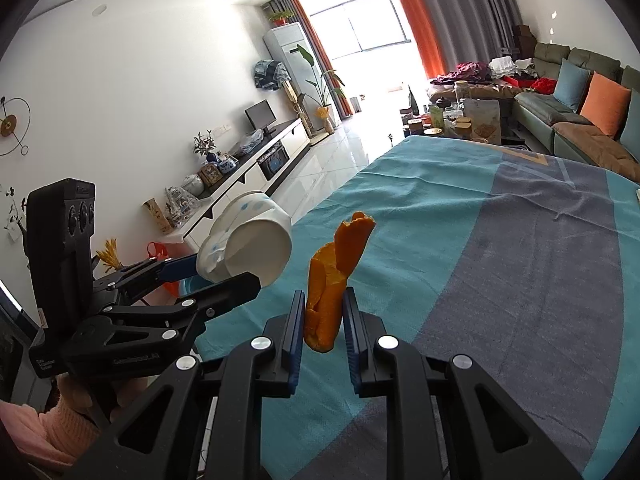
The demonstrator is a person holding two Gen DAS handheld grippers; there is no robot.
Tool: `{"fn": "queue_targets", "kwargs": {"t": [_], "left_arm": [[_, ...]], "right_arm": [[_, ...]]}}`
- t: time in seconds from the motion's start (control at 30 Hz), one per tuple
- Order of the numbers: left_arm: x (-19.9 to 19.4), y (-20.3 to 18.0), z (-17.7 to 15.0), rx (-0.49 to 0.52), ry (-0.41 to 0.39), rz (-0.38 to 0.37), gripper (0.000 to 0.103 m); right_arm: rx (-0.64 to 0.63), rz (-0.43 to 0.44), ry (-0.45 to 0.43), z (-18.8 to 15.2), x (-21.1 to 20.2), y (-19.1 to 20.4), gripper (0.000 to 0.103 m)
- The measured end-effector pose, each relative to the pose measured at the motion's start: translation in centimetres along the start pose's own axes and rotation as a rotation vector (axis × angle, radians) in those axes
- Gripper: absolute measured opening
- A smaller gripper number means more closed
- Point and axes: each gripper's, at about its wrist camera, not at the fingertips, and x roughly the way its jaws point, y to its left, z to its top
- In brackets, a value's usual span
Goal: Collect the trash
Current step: 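Lift the paper cup and orange peel and carry them toward the teal bin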
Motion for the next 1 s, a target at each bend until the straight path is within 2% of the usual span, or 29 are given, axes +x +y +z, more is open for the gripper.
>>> {"fn": "queue_targets", "kwargs": {"t": [1.0], "left_arm": [[-1.3, 3.5, -0.4, -0.066, -0.022, 0.075, 0.076]], "right_arm": [[-0.081, 0.056, 0.042, 1.2, 3.1, 3.1, 0.017]]}}
